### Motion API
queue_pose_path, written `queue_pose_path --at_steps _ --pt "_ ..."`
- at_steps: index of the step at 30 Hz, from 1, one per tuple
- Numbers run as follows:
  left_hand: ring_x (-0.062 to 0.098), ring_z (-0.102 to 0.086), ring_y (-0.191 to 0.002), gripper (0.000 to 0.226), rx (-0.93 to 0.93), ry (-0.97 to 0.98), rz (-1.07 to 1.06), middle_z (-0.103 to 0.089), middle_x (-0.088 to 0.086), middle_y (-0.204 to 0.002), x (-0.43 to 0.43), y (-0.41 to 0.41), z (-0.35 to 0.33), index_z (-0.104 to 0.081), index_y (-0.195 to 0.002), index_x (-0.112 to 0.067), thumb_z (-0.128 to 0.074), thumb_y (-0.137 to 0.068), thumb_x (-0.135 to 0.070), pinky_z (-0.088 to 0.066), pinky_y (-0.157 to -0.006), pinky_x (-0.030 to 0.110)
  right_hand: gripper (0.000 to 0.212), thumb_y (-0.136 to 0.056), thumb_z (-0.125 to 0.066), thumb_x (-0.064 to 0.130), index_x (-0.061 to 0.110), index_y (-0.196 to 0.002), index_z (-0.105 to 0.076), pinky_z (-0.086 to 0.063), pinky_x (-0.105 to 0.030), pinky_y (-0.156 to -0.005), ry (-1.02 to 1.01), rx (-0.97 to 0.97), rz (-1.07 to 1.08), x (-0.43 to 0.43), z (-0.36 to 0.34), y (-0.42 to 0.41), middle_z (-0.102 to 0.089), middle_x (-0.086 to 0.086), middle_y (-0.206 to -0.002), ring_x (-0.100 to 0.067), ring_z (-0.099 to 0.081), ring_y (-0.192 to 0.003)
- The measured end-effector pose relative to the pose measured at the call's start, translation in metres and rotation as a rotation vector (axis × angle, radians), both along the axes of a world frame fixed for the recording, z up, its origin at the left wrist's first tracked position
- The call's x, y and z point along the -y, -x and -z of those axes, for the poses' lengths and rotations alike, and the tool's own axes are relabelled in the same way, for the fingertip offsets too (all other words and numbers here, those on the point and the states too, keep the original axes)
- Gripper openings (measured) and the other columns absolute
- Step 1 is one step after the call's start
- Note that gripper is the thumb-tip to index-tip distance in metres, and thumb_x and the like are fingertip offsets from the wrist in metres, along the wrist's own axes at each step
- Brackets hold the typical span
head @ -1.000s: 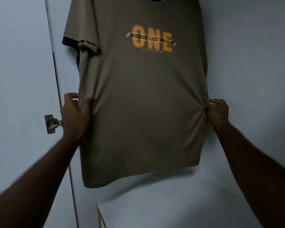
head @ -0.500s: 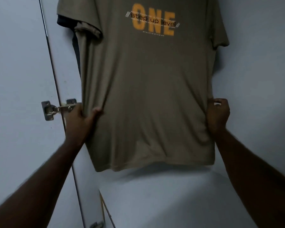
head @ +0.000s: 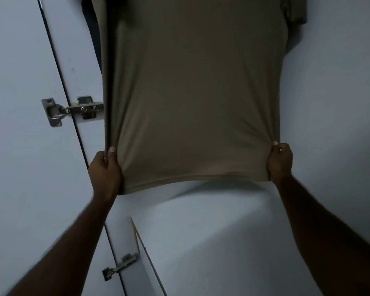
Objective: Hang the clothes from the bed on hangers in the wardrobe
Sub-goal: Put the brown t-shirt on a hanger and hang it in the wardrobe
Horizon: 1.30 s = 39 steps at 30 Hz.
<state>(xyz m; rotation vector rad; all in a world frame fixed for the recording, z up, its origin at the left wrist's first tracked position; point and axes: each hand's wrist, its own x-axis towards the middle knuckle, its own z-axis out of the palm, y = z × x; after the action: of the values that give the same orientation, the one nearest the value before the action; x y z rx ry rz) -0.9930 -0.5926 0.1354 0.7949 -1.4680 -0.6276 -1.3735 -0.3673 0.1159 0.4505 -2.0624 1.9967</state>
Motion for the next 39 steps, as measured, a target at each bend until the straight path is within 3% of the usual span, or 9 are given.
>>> queue_pose_path --at_steps 4,8,13,18,21,28,31,36,39 --pt "0.002 -0.052 -0.058 0.032 0.125 0.065 0.057 -0.056 -0.001 -0.065 -0.002 -0.007 0.022 -0.057 -0.075 -0.011 -0.06 -0.095 -0.036 -0.04 -0.053 0.015 0.042 -0.104 -0.04 0.041 0.003 -0.093 -0.054 -0.045 -0.037 -0.075 -0.17 -0.17 0.091 -0.002 0.019 -0.002 -0.063 -0.019 -0.093 -0.032 -0.058 -0.086" --pt "0.027 -0.053 -0.055 0.049 0.188 0.036 -0.012 -0.056 0.014 -0.058 0.019 -0.016 0.039 -0.056 -0.067 0.0 -0.055 -0.097 -0.039 -0.043 -0.053 0.033 0.05 -0.103 -0.032 0.049 0.004 -0.093 -0.052 -0.047 -0.045 -0.075 -0.362 -0.153 0.207 -0.005 0.037 0.002 -0.063 -0.027 -0.092 -0.044 -0.06 -0.087" --pt "0.029 -0.054 -0.062 0.038 0.272 -0.005 -0.006 -0.058 0.017 -0.068 0.021 -0.009 0.042 -0.053 -0.076 0.001 -0.049 -0.101 -0.028 -0.038 -0.055 0.033 0.046 -0.105 -0.031 0.044 0.002 -0.1 -0.051 -0.047 -0.046 -0.078 -0.457 -0.168 0.252 -0.003 0.031 0.004 -0.063 -0.029 -0.097 -0.045 -0.061 -0.091" --pt "0.028 -0.064 -0.059 0.016 0.239 -0.168 0.134 -0.063 0.018 -0.076 0.022 -0.01 0.05 -0.053 -0.091 -0.003 -0.055 -0.098 -0.017 -0.052 -0.043 0.021 0.032 -0.105 -0.037 0.032 0.001 -0.107 -0.048 -0.047 -0.048 -0.079 -0.507 -0.152 0.243 -0.001 0.036 0.012 -0.064 -0.028 -0.1 -0.046 -0.061 -0.091" --pt "0.026 -0.066 -0.063 0.011 0.172 -0.253 0.192 -0.068 0.015 -0.082 0.021 -0.016 0.052 -0.057 -0.099 -0.003 -0.059 -0.096 -0.013 -0.056 -0.053 0.032 0.022 -0.102 -0.047 0.022 0.003 -0.112 -0.051 -0.047 -0.047 -0.086 -0.483 -0.074 0.176 0.003 0.035 0.009 -0.063 -0.024 -0.107 -0.044 -0.059 -0.1" --pt "0.024 -0.065 -0.067 0.023 0.121 -0.382 0.277 -0.067 0.011 -0.079 0.015 -0.021 0.075 -0.063 -0.092 -0.003 -0.056 -0.099 -0.023 -0.054 -0.057 0.031 0.017 -0.093 -0.061 0.012 0.0 -0.104 -0.069 -0.045 -0.036 -0.094 -0.494 0.073 0.185 -0.004 0.053 -0.007 -0.068 -0.019 -0.114 -0.039 -0.059 -0.112" --pt "0.027 -0.066 -0.068 0.022 0.254 -0.433 0.386 -0.069 0.012 -0.078 0.006 -0.006 0.098 -0.064 -0.086 -0.004 -0.058 -0.097 -0.021 -0.052 -0.057 0.031 0.019 -0.092 -0.061 0.015 0.0 -0.101 -0.069 -0.047 -0.038 -0.092 -0.627 0.057 0.197 -0.016 0.068 -0.022 -0.068 -0.022 -0.111 -0.041 -0.06 -0.109" --pt "0.025 -0.063 -0.069 0.027 0.599 -0.155 0.582 -0.067 0.009 -0.072 -0.015 0.036 0.124 -0.065 -0.077 -0.004 -0.061 -0.094 -0.024 -0.051 -0.07 0.035 0.019 -0.094 -0.057 0.025 0.007 -0.096 -0.064 -0.046 -0.037 -0.088 -0.833 -0.033 0.217 -0.046 0.094 -0.069 -0.066 -0.017 -0.105 -0.039 -0.06 -0.105" --pt "0.022 -0.058 -0.069 0.025 0.636 0.02 0.747 -0.064 0.007 -0.072 -0.027 0.054 0.126 -0.062 -0.076 -0.001 -0.063 -0.094 -0.019 -0.045 -0.07 0.031 0.024 -0.095 -0.056 0.036 0.013 -0.097 -0.061 -0.044 -0.04 -0.09 -0.948 -0.072 0.284 -0.067 0.103 -0.107 -0.067 -0.012 -0.104 -0.034 -0.059 -0.108"
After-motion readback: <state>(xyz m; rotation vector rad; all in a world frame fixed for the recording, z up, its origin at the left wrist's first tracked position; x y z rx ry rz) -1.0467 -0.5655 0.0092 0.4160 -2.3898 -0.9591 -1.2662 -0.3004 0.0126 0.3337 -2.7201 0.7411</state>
